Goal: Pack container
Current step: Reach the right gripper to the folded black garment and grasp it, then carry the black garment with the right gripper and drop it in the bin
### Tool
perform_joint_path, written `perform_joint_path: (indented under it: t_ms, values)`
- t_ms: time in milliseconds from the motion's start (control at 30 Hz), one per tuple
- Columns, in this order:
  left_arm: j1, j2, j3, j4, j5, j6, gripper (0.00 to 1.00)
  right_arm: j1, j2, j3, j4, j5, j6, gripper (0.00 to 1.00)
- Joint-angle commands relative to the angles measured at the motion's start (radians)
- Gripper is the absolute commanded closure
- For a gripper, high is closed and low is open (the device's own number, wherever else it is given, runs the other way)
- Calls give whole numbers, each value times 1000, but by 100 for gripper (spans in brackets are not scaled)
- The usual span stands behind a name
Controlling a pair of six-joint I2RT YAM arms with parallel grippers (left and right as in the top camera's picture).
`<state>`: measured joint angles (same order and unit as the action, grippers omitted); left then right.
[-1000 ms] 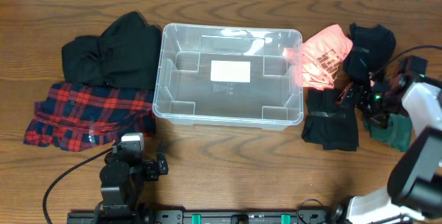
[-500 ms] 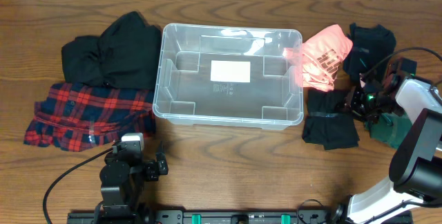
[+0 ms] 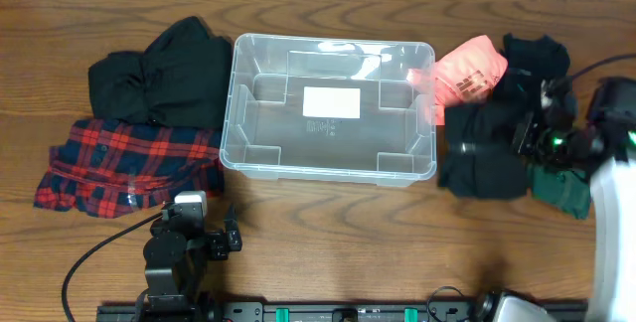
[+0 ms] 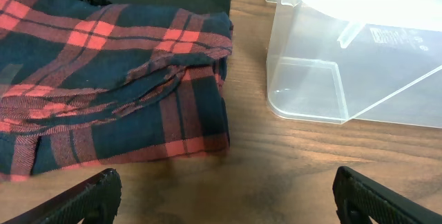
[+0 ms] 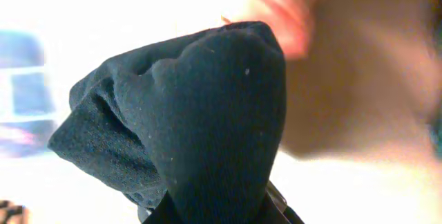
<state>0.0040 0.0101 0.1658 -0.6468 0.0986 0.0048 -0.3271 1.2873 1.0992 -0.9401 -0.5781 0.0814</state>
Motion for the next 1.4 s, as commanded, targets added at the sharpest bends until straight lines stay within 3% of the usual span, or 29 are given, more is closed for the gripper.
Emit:
perform_joint_path:
  t_ms: [0, 133, 233, 467, 833, 1000, 1067, 1100, 1167, 1300, 1367]
  values:
    - [-3, -6, -9, 1, 2, 10, 2, 87, -151, 31, 60, -194, 149, 99]
    - [-3, -6, -9, 1, 2, 10, 2, 263, -233, 31, 234, -160, 340, 99]
    - [-3, -6, -9, 1, 2, 10, 2, 444, -216, 30, 374, -21, 486, 99]
    - [-3, -6, -9, 1, 2, 10, 2, 824, 33, 30, 629, 346, 771, 99]
    - [-3, -6, -9, 1, 2, 10, 2, 912, 546, 31, 1093, 257, 1087, 99]
    - [-3, -6, -9, 1, 2, 10, 2, 914, 652, 31, 1202, 203, 1067, 99]
    - [-3, -6, -9, 1, 2, 10, 2, 914, 666, 31, 1230, 203, 1033, 89]
    - [-3, -6, -9, 1, 2, 10, 2, 911, 666, 31, 1238, 206, 997, 71]
    - [-3, -6, -9, 1, 2, 10, 2, 892, 655, 31, 1257, 183, 917, 53]
    - [-3, -6, -9, 0, 2, 10, 2, 806, 592, 32, 1242, 93, 813, 39]
    - [-3, -6, -9, 1, 2, 10, 2, 748, 529, 32, 1166, 74, 753, 37]
